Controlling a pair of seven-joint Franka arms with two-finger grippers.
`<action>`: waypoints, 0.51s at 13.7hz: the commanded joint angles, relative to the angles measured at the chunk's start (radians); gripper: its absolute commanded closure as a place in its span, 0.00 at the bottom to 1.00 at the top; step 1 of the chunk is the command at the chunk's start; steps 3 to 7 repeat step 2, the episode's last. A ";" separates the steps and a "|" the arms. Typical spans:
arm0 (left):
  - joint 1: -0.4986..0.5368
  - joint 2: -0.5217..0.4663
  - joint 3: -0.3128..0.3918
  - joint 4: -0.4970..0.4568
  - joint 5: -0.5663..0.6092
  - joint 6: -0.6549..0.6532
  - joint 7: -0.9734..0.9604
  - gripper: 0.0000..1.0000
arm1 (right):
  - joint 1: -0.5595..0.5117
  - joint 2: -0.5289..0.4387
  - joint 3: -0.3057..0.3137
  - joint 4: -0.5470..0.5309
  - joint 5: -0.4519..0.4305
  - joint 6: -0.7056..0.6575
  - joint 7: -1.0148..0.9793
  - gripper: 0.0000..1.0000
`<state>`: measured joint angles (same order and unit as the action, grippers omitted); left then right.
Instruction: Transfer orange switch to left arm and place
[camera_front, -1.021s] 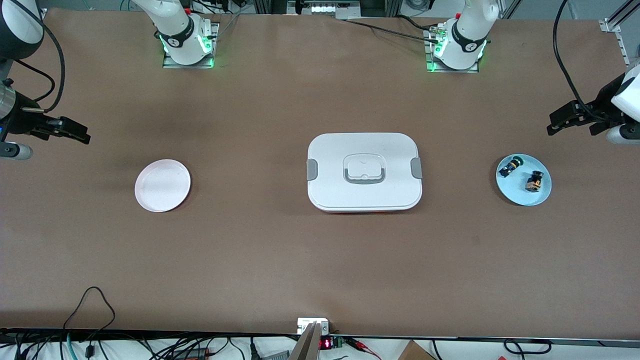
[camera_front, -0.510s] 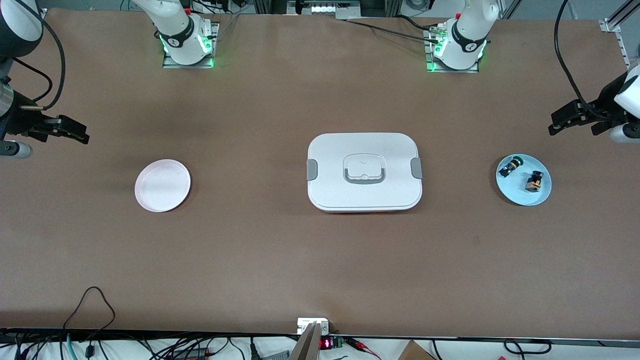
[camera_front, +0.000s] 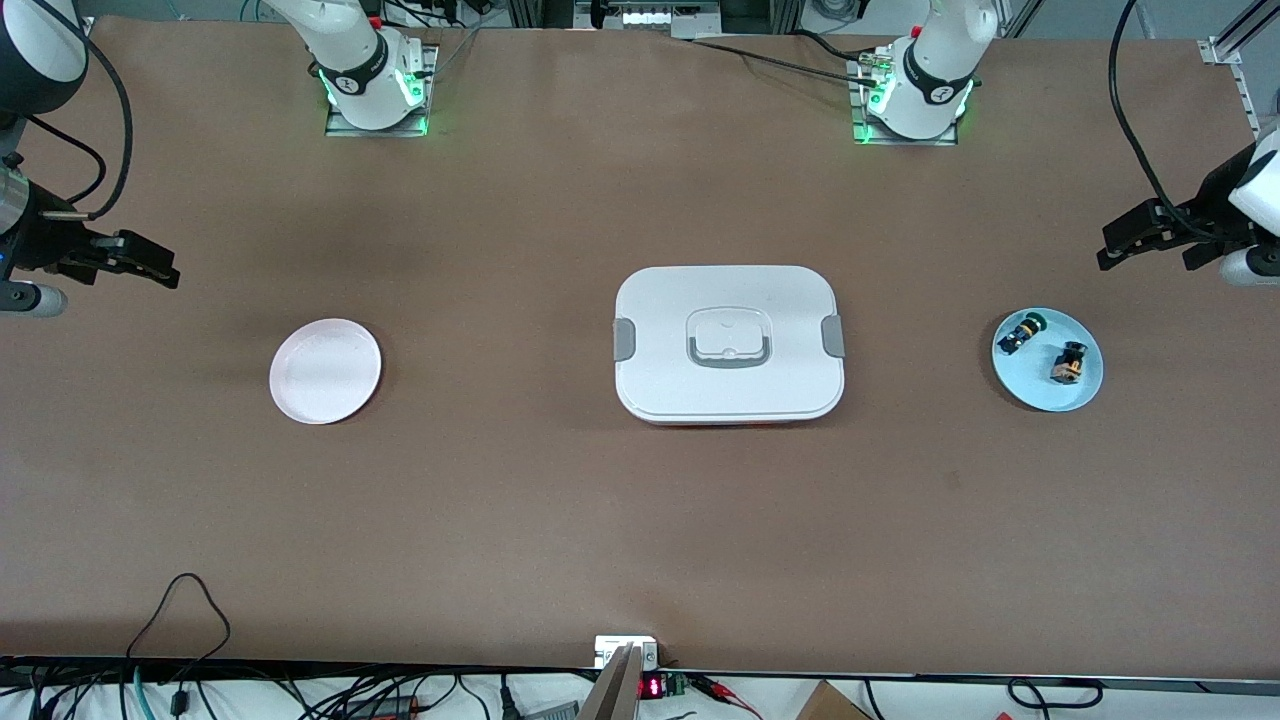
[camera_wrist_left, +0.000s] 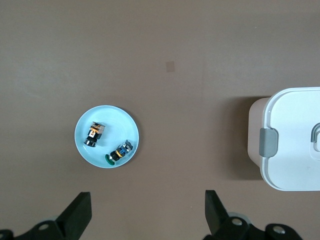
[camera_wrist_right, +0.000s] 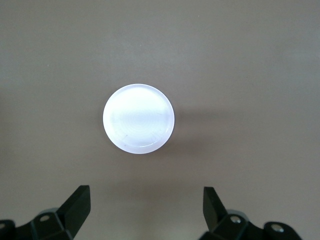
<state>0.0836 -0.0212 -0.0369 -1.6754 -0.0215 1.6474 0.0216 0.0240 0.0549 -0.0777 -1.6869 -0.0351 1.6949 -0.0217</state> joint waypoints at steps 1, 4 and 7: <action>-0.007 0.007 0.009 0.036 -0.023 -0.023 -0.006 0.00 | -0.015 -0.007 0.016 0.006 0.015 -0.001 -0.023 0.00; -0.007 0.009 0.009 0.036 -0.021 -0.023 -0.006 0.00 | -0.015 -0.007 0.015 0.006 0.015 -0.001 -0.023 0.00; -0.007 0.009 0.009 0.036 -0.021 -0.023 -0.006 0.00 | -0.015 -0.007 0.015 0.006 0.015 -0.001 -0.023 0.00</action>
